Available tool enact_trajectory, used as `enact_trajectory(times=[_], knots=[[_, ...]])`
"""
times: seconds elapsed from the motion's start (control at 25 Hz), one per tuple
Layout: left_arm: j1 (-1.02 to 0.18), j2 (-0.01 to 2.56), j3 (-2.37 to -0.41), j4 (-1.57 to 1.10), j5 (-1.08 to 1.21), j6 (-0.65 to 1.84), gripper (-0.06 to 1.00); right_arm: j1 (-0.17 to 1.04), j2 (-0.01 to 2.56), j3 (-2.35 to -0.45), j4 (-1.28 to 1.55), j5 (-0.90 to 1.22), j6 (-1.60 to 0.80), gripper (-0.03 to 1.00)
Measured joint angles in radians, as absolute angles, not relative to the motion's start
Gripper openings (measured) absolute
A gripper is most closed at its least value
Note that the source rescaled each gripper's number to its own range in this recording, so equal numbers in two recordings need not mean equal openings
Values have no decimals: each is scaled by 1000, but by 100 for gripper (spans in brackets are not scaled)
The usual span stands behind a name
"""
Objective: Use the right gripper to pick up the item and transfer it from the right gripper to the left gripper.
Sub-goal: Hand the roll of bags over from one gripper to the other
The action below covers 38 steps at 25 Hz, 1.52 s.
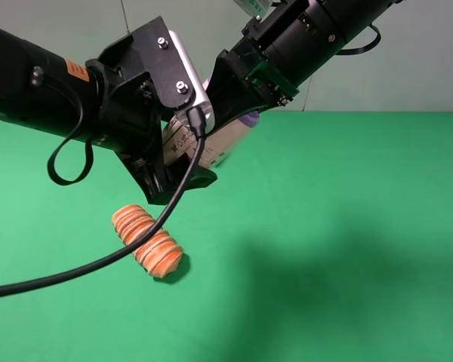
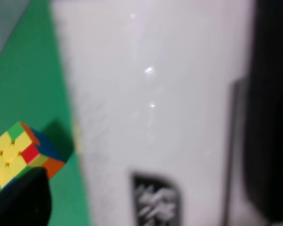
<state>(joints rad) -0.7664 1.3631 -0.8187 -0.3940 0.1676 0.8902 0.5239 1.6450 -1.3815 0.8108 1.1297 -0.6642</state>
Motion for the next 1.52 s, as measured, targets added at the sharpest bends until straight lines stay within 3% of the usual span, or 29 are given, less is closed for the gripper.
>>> enact_trajectory(times=[0.08,0.2,0.24,1.0,1.04,1.08,1.12,1.16,1.28,1.52], knots=[[-779,1363,-819,-396,161,890,43,524,1645,-1381,811,1130,-664,0],[-785,1363,-819,-398,162,889,5,524,1645,-1381,814,1125,-665,0],[-785,1363,-819,-399,162,889,2,524,1645,-1381,814,1124,-666,0],[-785,1363,-819,-400,162,889,2,525,1645,-1381,801,1119,-645,0],[-785,1363,-819,-400,162,889,2,526,1645,-1381,795,1117,-634,19],[-785,1363,-819,-399,162,889,2,527,1645,-1381,779,1113,-626,47],[-785,1363,-819,-399,162,889,2,527,1645,-1381,757,1112,-618,69],[-785,1363,-819,-399,162,889,2,527,1645,-1381,740,1111,-615,81],[-785,1363,-819,-399,162,889,2,527,1645,-1381,723,1111,-614,96],[-785,1363,-819,-398,161,889,2,527,1643,-1381,718,1111,-614,100]])
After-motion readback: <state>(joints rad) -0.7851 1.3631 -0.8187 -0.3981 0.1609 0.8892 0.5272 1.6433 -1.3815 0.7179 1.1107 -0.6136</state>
